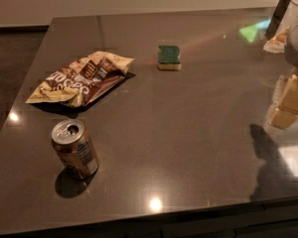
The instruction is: Pick sponge
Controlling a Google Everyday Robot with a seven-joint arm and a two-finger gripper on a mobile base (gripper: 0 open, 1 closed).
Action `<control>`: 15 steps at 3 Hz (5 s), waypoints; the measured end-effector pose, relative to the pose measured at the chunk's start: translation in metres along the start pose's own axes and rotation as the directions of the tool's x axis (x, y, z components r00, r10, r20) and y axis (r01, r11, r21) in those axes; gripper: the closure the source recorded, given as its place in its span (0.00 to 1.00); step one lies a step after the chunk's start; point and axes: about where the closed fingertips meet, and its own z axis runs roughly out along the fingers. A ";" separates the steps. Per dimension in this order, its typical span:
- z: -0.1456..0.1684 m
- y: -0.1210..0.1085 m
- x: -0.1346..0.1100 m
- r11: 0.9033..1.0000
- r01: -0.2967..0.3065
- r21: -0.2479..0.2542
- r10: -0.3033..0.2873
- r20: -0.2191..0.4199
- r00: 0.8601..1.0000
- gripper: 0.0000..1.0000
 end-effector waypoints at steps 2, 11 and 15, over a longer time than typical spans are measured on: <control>0.003 -0.010 -0.003 1.000 -0.028 0.007 0.028 -0.006 1.000 0.00; 0.192 -0.206 -0.119 0.899 -0.431 -0.079 0.438 0.178 0.881 0.00; 0.220 -0.218 -0.160 0.905 -0.405 -0.132 0.425 0.207 0.881 0.41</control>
Offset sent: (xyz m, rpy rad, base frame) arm 0.0280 -0.0010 -0.0053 0.0015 0.0207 -0.0762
